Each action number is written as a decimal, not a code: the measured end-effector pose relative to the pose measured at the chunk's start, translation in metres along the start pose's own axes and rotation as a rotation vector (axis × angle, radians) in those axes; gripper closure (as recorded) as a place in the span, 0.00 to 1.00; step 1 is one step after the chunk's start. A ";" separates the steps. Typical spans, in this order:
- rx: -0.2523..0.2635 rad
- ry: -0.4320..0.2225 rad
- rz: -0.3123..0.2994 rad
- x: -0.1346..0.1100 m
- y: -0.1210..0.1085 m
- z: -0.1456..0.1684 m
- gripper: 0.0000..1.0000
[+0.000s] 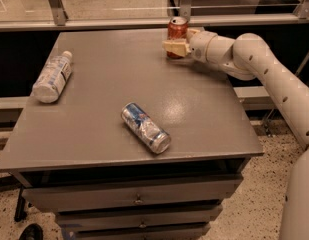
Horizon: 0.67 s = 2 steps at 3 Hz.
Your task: Move coke can near redbull can
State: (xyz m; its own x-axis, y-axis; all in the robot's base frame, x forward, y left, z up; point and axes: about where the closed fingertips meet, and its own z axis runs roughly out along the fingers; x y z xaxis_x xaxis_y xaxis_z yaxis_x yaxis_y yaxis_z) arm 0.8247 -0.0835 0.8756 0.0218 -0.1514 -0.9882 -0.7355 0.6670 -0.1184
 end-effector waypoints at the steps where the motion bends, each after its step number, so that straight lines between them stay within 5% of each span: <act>1: -0.008 0.014 0.005 0.005 0.005 -0.005 0.65; 2: -0.036 0.019 -0.005 0.001 0.015 -0.017 0.88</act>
Offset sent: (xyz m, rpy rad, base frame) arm -0.0455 -0.0131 0.0058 -0.0353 0.0118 0.0632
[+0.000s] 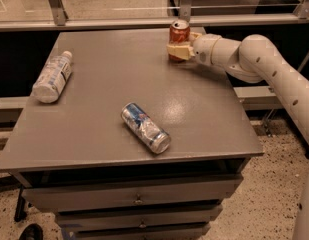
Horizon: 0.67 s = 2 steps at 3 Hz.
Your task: Move coke can near redbull can
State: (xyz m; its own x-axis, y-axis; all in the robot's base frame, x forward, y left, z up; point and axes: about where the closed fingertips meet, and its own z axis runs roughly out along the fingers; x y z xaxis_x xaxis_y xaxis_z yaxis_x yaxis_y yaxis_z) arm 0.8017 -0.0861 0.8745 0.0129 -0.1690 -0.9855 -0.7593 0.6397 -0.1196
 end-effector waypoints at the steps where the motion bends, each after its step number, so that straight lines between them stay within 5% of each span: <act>1: -0.055 -0.019 -0.002 -0.015 0.018 -0.015 1.00; 2: -0.146 -0.054 0.023 -0.037 0.051 -0.034 1.00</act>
Offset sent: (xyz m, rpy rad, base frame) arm -0.1196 0.0202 0.0641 0.1174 0.0292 0.2793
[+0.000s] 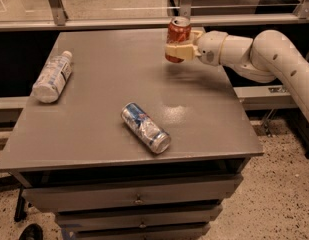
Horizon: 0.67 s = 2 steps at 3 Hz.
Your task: Move coke can near redbull can
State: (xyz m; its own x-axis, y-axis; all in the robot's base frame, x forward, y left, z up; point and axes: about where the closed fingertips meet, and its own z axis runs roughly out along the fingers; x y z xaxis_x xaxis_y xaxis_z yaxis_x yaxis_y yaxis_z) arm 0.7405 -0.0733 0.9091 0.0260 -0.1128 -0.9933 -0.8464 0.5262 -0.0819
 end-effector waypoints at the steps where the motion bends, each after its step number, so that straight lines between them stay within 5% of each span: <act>1: -0.107 -0.030 0.036 -0.014 0.039 -0.018 1.00; 2: -0.208 -0.012 0.067 -0.008 0.080 -0.045 1.00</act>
Offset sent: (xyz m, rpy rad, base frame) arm -0.1523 -0.0058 -0.0077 0.0335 0.1390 0.3069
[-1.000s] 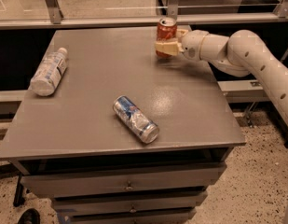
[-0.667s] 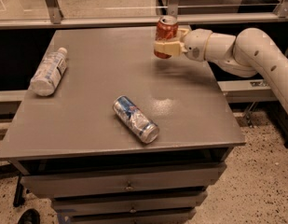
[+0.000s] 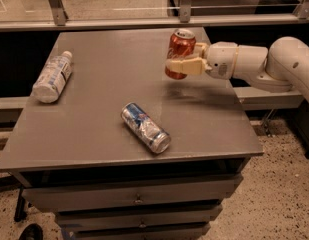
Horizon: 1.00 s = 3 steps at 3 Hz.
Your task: Move coke can near redbull can
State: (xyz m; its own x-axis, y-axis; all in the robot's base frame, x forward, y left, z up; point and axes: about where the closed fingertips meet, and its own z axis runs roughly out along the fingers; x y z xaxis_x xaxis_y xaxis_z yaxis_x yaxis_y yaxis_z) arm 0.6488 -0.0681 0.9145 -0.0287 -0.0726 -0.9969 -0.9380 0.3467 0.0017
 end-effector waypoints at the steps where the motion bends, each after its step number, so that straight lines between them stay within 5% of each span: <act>1: -0.065 0.028 0.016 0.015 0.032 -0.017 1.00; 3: -0.256 0.061 -0.044 0.036 0.089 -0.053 1.00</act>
Offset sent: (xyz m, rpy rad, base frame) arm -0.1196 -0.0433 -0.0439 -0.0679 0.0417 0.2618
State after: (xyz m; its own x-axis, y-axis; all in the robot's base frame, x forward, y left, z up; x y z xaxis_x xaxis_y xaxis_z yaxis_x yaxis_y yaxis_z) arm 0.5464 -0.0894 0.8829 0.0008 -0.1418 -0.9899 -0.9954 0.0942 -0.0143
